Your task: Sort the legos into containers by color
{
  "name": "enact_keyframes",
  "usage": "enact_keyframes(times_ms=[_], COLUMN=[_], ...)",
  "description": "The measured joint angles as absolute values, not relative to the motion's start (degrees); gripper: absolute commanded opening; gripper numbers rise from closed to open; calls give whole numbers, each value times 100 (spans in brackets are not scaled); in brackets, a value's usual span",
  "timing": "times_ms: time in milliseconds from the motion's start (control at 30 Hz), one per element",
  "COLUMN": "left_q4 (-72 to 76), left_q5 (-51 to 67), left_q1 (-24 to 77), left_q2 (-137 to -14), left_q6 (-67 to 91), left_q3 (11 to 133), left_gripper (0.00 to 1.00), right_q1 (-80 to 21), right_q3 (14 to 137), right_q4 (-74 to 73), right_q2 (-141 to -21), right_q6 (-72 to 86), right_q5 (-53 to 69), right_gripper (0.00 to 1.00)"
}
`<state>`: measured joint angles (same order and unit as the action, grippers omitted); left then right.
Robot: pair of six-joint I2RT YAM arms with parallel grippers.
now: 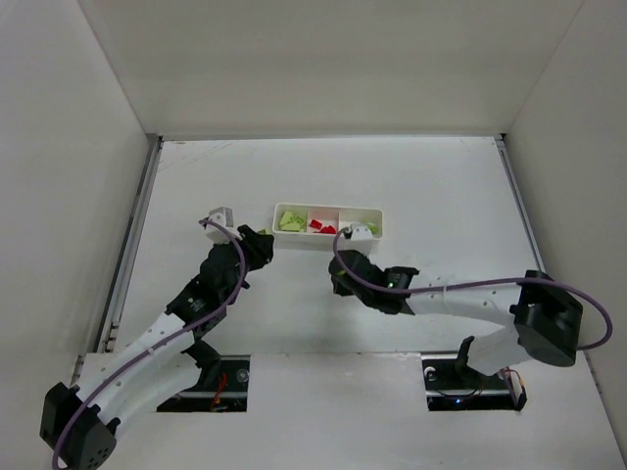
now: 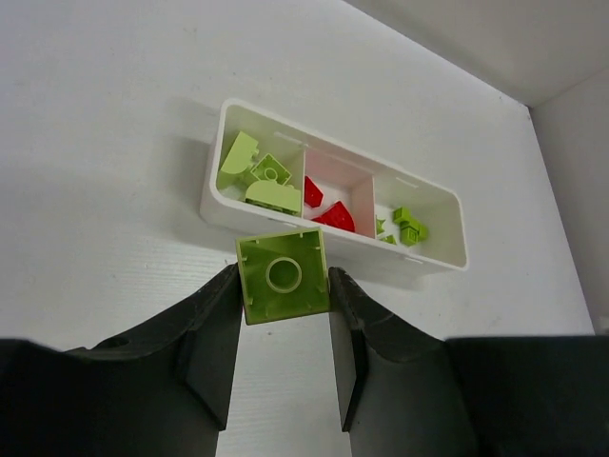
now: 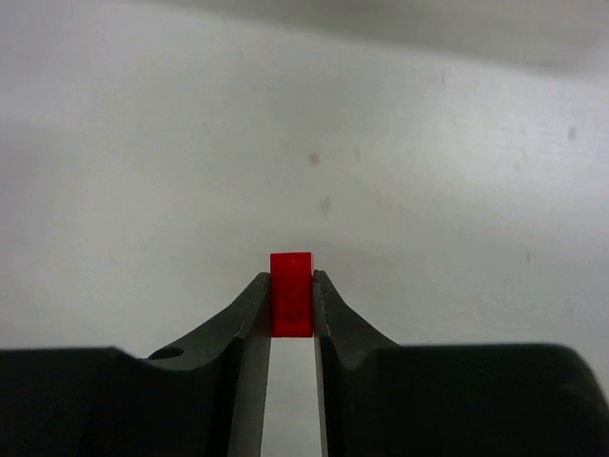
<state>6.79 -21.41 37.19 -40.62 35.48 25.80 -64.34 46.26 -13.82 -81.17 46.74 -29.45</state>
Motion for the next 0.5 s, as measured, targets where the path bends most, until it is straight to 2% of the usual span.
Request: enact_keyframes(times_ms=[167,333,433,500], left_q4=[548,517,508,508], left_q5=[-1940,-1852,-1837,-1831], left_q1=[3662,3664,3662,3662], left_q2=[-4241,-4346,-4491,-4663], left_q6=[3662,3677,3669,3653], left_q3=[2580,2582,2604,2650], left_gripper=[22,22,22,22], right_q1=[-5638,-4888,-4644,-4567], right_q3=[5575,6473,6855,6995], right_q4=[-764,-123,62,93], right_q2=[-8552,-9467,-10066,-10370], right_q6=[3909,3341,3157,3094], right_q5=[-2895,-2694,-2563,-2482], right_gripper=[26,27,31,38])
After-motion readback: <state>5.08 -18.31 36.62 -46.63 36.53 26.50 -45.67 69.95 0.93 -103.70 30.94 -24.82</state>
